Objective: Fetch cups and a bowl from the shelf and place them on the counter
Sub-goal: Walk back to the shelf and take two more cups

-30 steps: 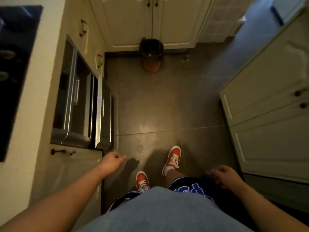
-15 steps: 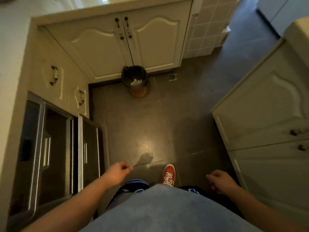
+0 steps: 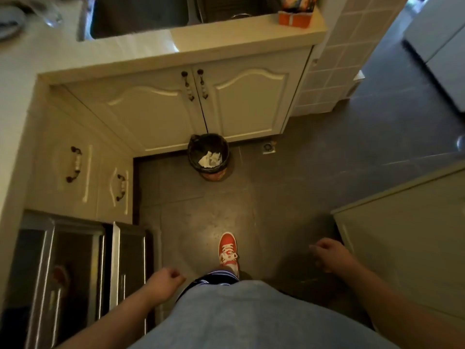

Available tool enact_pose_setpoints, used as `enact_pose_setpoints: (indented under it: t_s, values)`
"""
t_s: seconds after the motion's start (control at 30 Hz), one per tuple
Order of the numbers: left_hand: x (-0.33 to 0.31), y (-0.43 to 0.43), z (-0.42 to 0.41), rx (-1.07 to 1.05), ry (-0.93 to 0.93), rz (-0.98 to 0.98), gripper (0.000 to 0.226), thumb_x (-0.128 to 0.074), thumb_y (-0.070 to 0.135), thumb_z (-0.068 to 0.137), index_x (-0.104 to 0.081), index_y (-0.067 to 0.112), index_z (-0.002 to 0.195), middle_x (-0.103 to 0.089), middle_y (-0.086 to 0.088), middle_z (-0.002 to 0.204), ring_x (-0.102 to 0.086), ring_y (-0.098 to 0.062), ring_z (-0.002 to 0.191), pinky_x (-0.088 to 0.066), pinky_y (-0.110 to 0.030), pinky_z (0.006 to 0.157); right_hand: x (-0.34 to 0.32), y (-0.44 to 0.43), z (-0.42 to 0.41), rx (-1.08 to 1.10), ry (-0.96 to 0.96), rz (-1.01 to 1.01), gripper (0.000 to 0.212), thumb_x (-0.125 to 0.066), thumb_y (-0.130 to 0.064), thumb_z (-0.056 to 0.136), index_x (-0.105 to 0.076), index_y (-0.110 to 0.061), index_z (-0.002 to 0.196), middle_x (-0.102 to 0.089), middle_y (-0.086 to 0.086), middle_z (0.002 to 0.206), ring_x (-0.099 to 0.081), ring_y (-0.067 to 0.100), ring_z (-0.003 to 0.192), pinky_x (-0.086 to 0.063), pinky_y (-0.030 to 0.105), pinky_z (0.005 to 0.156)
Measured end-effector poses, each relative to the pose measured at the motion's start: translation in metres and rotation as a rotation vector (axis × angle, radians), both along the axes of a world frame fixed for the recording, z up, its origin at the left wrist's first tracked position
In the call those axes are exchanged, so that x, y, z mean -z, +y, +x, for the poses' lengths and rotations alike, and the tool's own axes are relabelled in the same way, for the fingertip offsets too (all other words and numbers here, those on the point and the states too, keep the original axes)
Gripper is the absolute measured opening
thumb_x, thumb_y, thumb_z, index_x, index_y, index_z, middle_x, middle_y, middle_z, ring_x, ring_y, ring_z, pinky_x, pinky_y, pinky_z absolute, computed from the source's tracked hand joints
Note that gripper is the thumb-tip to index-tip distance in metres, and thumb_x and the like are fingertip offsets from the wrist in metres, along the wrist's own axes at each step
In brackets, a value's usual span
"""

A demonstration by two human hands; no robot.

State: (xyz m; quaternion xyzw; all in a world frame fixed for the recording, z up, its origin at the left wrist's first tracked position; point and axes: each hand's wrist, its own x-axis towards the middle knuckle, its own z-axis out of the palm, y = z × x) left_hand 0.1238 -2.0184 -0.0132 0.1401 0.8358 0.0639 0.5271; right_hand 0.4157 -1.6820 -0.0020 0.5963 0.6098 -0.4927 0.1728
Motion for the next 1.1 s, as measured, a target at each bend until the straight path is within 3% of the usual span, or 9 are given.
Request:
enact_pose_setpoints:
  t_s: [0.13,0.27,0.4,0.57,0.7,0.8,0.9,1.0,1.1]
  values:
    - [-0.008,0.088,-0.059,0.126,-0.041,0.013,0.013,-0.058,0.032,0.093,-0.063,0.028,0.082,-0.067,0.004,0.081,-0.065,-0.009,0.075,-0.047,-0.023,0.062,-0.010,0.039,-0.005,0.078,-0.046,0.032,0.018,-0.062,-0.027,0.091,-0.063,-0.009,0.090,-0.066,0.012,0.077,-0.063,0.023,0.063,-0.051,0.032,0.055]
    - [-0.026,0.208,-0.097,0.327,-0.039,0.083,0.014,-0.055,0.032,0.095,-0.065,0.021,0.093,-0.067,-0.002,0.084,-0.065,-0.015,0.078,-0.052,-0.029,0.070,-0.016,0.066,0.005,0.228,-0.075,0.035,0.019,-0.062,-0.022,0.092,-0.063,-0.005,0.085,-0.060,0.009,0.064,-0.054,0.018,0.052,-0.042,0.029,0.051]
    - [-0.039,0.332,-0.100,0.416,-0.059,0.188,0.011,-0.056,0.026,0.096,-0.059,0.025,0.085,-0.060,0.002,0.078,-0.058,-0.010,0.072,-0.044,-0.026,0.063,-0.007,0.091,0.027,0.351,-0.112,0.010,0.018,-0.061,-0.021,0.092,-0.064,-0.005,0.085,-0.059,0.008,0.065,-0.052,0.017,0.054,-0.042,0.029,0.052]
    - [-0.033,0.453,-0.085,0.479,-0.033,0.219,0.009,-0.057,0.034,0.094,-0.061,0.026,0.096,-0.064,0.002,0.090,-0.062,-0.013,0.086,-0.048,-0.028,0.072,0.026,0.138,0.052,0.461,-0.168,-0.056,0.020,-0.065,-0.021,0.090,-0.063,-0.010,0.073,-0.061,0.004,0.055,-0.052,0.015,0.045,-0.040,0.025,0.046]
    - [-0.032,0.515,-0.087,0.524,-0.008,0.171,0.010,-0.056,0.037,0.094,-0.061,0.028,0.093,-0.063,0.004,0.086,-0.061,-0.011,0.083,-0.048,-0.028,0.070,0.045,0.194,0.048,0.485,-0.157,-0.097,0.023,-0.066,-0.019,0.089,-0.060,-0.010,0.069,-0.057,0.003,0.048,-0.051,0.018,0.043,-0.041,0.030,0.052]
    - [-0.034,0.546,-0.100,0.498,0.013,0.144,0.012,-0.058,0.031,0.094,-0.062,0.024,0.086,-0.064,0.001,0.082,-0.062,-0.015,0.079,-0.050,-0.032,0.073,0.037,0.254,0.023,0.406,-0.090,-0.133,0.019,-0.061,-0.024,0.091,-0.061,-0.010,0.078,-0.062,0.009,0.065,-0.057,0.022,0.057,-0.047,0.034,0.060]
    - [-0.037,0.564,-0.117,0.474,0.047,0.104,0.020,-0.059,0.033,0.093,-0.065,0.014,0.095,-0.066,-0.005,0.087,-0.062,-0.017,0.079,-0.047,-0.028,0.066,0.018,0.320,-0.012,0.303,-0.029,-0.072,0.016,-0.060,-0.028,0.091,-0.064,-0.016,0.081,-0.067,0.008,0.078,-0.064,0.020,0.069,-0.050,0.030,0.062]
    - [-0.032,0.581,-0.136,0.457,0.088,0.051,0.020,-0.060,0.032,0.092,-0.064,0.019,0.078,-0.066,-0.004,0.081,-0.062,-0.017,0.078,-0.045,-0.029,0.069,0.004,0.385,-0.047,0.258,0.013,-0.026,0.017,-0.059,-0.033,0.091,-0.063,-0.017,0.089,-0.067,0.007,0.086,-0.066,0.018,0.075,-0.052,0.028,0.062]
    - [-0.021,0.609,-0.158,0.410,0.099,0.014,0.022,-0.062,0.029,0.091,-0.060,0.025,0.069,-0.065,0.001,0.076,-0.063,-0.018,0.078,-0.051,-0.032,0.074,-0.001,0.444,-0.071,0.273,0.064,-0.013,0.016,-0.058,-0.031,0.091,-0.062,-0.016,0.085,-0.067,0.009,0.083,-0.066,0.020,0.071,-0.055,0.031,0.062]
